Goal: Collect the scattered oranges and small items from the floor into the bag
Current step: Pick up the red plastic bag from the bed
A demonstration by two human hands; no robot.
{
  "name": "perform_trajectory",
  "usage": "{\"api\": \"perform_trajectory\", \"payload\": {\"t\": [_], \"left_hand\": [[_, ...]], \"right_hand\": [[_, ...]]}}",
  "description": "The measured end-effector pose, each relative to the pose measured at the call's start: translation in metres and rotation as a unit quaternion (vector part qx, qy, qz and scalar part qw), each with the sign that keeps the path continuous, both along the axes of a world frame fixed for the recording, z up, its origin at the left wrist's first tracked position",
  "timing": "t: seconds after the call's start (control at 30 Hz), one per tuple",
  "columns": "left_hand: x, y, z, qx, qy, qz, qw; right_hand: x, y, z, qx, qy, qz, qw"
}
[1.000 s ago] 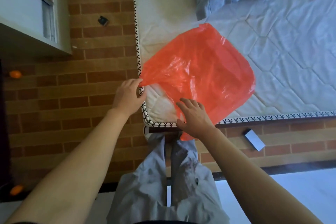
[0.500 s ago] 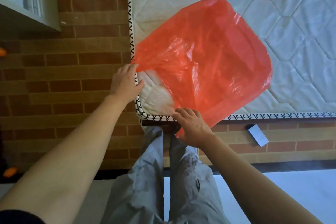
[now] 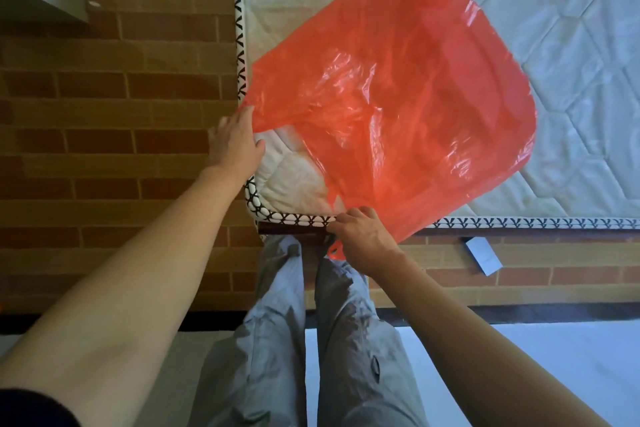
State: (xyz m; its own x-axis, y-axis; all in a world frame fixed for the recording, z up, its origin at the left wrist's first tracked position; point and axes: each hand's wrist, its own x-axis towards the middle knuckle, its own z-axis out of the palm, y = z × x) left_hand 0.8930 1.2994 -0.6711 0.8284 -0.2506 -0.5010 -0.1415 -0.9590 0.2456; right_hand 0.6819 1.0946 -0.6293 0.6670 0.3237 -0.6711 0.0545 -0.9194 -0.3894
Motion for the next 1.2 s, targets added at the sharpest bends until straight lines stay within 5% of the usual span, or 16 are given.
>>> {"api": "perform_trajectory", "payload": {"t": [0.43, 1.2], "left_hand": [[-0.016, 0.021, 0.085, -0.107, -0.122, 0.039, 0.986], [-0.041, 0.086, 0.380, -0.227, -0.297, 0.154, 0.915]], "right_hand": [[0.028, 0.001, 0.050, -0.028, -0.143, -0.077, 0.986], [0.118, 0.027, 0.296, 0.007, -0.318, -0.110, 0.942]]}}
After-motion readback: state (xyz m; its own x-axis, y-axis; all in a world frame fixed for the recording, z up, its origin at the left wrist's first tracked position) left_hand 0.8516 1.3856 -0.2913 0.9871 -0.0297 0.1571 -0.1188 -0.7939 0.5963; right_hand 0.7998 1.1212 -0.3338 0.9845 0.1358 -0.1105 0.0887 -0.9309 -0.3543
